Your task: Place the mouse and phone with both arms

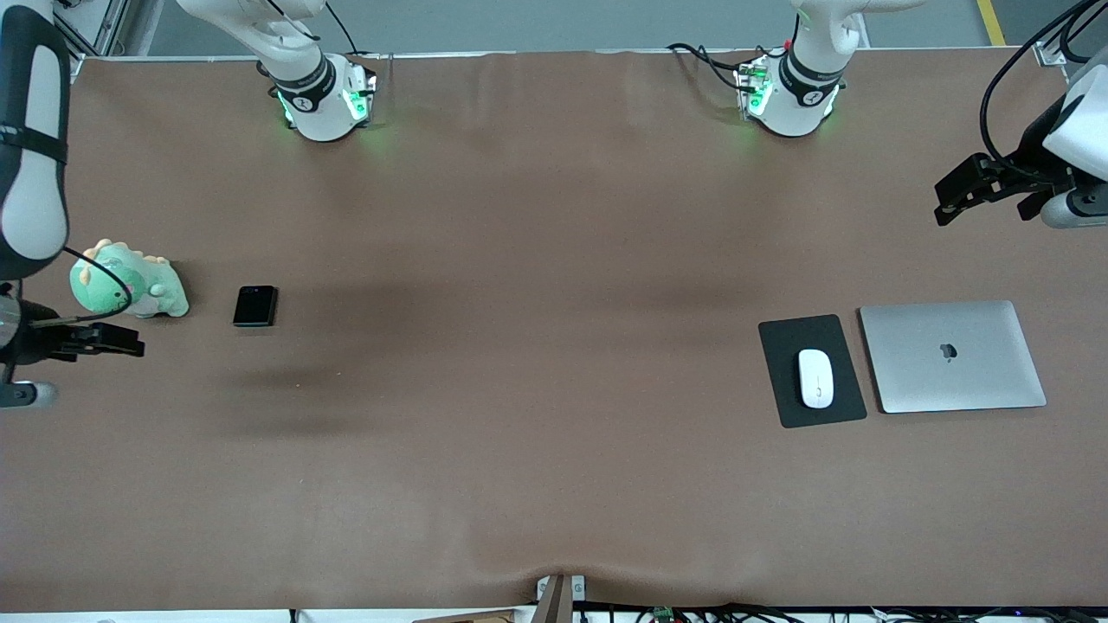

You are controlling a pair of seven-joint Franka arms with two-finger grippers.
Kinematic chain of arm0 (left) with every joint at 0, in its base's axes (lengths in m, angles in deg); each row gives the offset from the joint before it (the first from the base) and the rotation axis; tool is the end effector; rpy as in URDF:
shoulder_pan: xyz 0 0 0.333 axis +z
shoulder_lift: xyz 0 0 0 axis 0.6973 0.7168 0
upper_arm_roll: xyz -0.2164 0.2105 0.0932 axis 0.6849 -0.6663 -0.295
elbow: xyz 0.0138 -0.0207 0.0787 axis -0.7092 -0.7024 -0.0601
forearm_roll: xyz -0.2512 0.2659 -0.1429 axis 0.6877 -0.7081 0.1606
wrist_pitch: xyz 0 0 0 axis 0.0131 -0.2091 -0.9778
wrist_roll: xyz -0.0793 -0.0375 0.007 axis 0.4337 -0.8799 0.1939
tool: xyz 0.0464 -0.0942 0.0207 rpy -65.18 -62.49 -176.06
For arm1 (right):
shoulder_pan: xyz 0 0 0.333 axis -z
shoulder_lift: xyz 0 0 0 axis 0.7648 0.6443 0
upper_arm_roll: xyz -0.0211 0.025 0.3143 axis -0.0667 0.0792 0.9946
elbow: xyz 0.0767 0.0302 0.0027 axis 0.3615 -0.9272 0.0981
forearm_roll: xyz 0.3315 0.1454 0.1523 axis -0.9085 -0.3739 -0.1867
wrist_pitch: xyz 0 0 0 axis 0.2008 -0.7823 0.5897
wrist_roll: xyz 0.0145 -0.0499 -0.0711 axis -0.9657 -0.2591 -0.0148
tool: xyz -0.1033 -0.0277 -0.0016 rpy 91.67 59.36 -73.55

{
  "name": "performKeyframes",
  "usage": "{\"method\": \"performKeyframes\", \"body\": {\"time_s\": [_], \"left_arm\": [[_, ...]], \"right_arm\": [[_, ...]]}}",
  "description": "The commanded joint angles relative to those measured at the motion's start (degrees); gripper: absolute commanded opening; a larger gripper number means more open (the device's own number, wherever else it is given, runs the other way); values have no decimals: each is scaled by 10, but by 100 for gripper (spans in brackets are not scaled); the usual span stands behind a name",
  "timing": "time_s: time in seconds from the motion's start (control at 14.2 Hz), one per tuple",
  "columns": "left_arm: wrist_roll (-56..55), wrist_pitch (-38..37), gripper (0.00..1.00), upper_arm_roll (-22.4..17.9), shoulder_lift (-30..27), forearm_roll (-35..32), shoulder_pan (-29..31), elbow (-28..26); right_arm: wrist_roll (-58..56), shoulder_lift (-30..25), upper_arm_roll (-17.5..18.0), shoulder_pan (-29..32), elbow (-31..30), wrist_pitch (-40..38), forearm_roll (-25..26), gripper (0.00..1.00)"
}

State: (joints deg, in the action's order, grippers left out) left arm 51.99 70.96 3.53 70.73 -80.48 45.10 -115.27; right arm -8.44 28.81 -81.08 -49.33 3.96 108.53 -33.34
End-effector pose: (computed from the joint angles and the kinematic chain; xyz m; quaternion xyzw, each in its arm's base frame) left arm 0.5382 -0.0569 0.6522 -0.9996 -0.0166 -0.0193 0.0157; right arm 0.6642 -0.0975 0.4970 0.9989 0.0343 -0.0326 0.0077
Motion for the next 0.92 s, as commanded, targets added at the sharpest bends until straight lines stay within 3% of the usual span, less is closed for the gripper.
{"method": "performKeyframes", "body": {"time_s": [0.0, 0.42, 0.85], "left_arm": [[17, -2, 100, -3, -18, 14, 1, -6], [51, -5, 100, -5, -23, 8, 1, -2], [49, -16, 100, -7, -32, 14, 1, -6]], "right_arm": [[-4, 10, 9, 7, 83, -65, 7, 100], [13, -69, 13, -23, 69, -136, 3, 100], [22, -189, 12, -18, -68, -104, -1, 100]]}}
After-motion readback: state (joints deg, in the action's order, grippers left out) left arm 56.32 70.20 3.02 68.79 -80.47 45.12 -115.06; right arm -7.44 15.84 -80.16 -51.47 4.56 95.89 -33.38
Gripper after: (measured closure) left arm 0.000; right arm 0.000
